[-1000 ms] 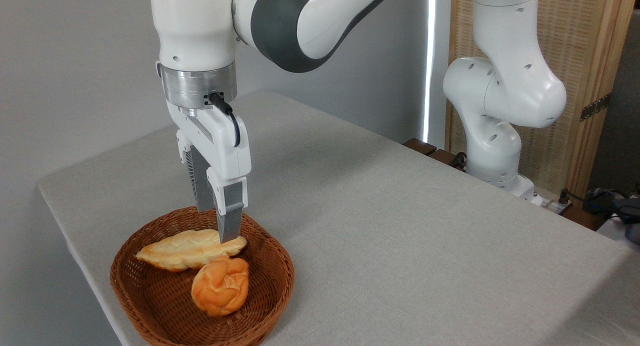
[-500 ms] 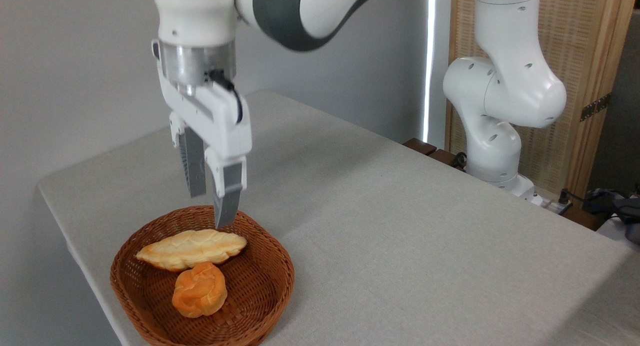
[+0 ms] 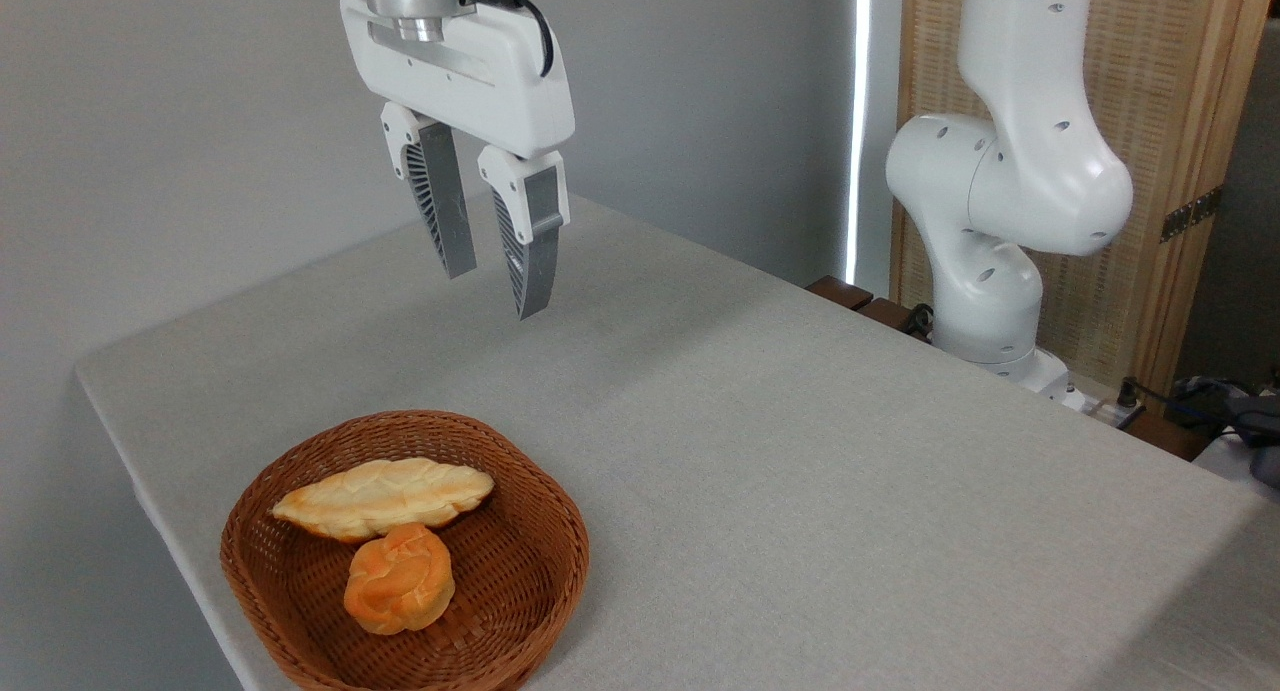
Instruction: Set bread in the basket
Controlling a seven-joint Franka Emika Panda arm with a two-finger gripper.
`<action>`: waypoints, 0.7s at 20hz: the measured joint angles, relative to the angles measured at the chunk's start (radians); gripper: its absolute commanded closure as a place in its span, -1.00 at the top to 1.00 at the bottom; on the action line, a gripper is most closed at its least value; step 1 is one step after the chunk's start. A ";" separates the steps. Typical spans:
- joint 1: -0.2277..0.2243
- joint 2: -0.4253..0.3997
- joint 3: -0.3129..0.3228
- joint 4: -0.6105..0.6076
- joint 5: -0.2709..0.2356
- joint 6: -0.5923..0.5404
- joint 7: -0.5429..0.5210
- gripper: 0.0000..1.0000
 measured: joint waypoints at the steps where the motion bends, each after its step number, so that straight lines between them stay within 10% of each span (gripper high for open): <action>1: 0.000 0.001 0.000 0.000 0.015 0.000 0.000 1.00; 14: -0.085 0.005 0.115 0.000 0.029 0.000 0.001 1.00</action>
